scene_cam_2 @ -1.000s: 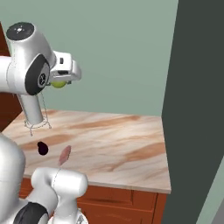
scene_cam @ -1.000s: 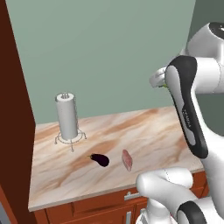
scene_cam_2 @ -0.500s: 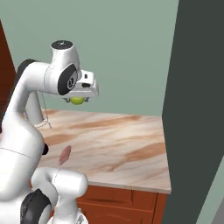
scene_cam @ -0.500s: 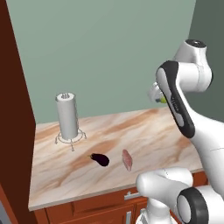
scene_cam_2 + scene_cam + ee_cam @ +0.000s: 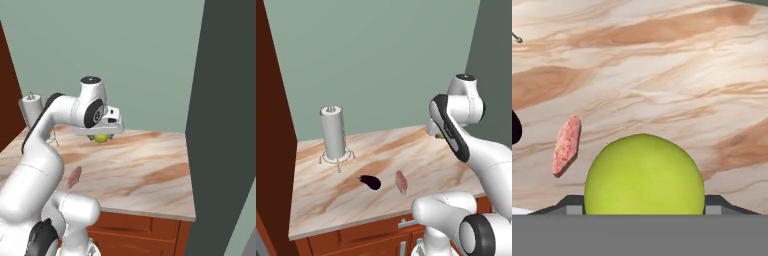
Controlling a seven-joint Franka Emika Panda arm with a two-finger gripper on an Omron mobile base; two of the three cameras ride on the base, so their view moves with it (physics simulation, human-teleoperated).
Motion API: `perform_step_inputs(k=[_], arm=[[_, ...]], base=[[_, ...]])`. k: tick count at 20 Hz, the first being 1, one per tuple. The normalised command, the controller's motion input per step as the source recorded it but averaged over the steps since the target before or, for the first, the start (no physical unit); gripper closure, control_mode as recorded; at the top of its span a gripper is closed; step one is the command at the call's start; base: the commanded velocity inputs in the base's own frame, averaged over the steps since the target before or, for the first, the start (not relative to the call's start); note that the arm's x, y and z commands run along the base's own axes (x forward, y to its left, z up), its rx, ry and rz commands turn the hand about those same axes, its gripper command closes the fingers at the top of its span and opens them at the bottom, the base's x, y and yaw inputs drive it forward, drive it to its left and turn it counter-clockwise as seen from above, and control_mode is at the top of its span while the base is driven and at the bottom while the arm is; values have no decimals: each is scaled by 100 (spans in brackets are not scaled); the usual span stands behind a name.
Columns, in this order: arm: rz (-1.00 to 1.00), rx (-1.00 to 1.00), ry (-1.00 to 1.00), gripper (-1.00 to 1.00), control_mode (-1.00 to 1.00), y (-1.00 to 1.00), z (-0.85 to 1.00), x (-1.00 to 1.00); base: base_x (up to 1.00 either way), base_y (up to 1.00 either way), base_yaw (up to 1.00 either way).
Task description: Open the fridge, remove the pear, eggplant, and steak, and place them on any counter.
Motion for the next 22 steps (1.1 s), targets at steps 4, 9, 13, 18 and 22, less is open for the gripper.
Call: perform_step_inputs(k=[4,9,13,18,22], arm=[[-1,0,9,100,-100,-4,-100,20],[-3,0,26,100,-100,0,-100,39],[-3,0,20,100,-100,0,-100,45],[-3,1,12,100,-100,0,-98,50],[-2,4,2,100,-100,-4,-69,24]], base=[[0,0,0],[0,0,0],[0,0,0],[0,0,0],[0,0,0]])
